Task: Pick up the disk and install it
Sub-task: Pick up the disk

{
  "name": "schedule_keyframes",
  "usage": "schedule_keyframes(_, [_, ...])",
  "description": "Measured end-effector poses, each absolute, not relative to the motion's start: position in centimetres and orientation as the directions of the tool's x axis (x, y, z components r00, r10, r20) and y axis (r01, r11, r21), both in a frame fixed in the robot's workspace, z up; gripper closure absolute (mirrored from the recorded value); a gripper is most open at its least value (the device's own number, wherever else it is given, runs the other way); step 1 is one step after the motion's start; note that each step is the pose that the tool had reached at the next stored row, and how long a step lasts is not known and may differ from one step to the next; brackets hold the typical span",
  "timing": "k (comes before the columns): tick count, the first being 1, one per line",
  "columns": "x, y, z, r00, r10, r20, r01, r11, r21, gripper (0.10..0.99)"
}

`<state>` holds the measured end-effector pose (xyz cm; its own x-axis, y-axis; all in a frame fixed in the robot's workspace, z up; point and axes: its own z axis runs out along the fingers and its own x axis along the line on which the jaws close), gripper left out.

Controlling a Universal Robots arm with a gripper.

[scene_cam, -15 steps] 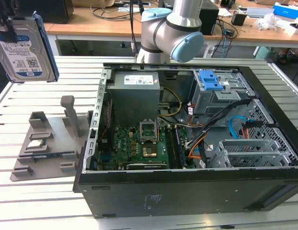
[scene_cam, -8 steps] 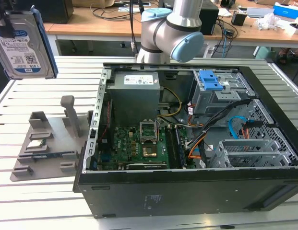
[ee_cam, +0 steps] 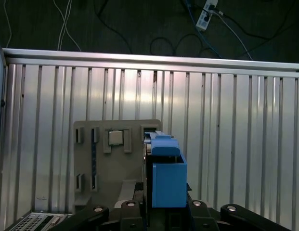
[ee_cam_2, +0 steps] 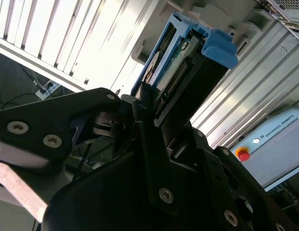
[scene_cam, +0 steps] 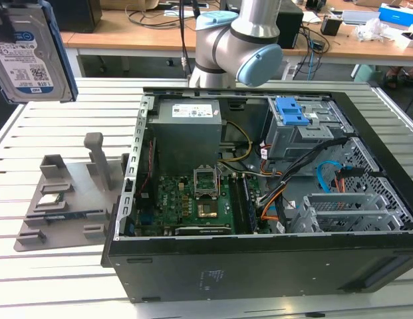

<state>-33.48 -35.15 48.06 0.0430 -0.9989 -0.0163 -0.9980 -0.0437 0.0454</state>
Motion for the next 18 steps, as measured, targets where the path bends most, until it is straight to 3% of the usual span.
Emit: schedule_keyframes(18, [-33.5, -35.1, 51.5, 0.043, -0.999, -0.016, -0.998, -0.044, 0.045, 0.725])
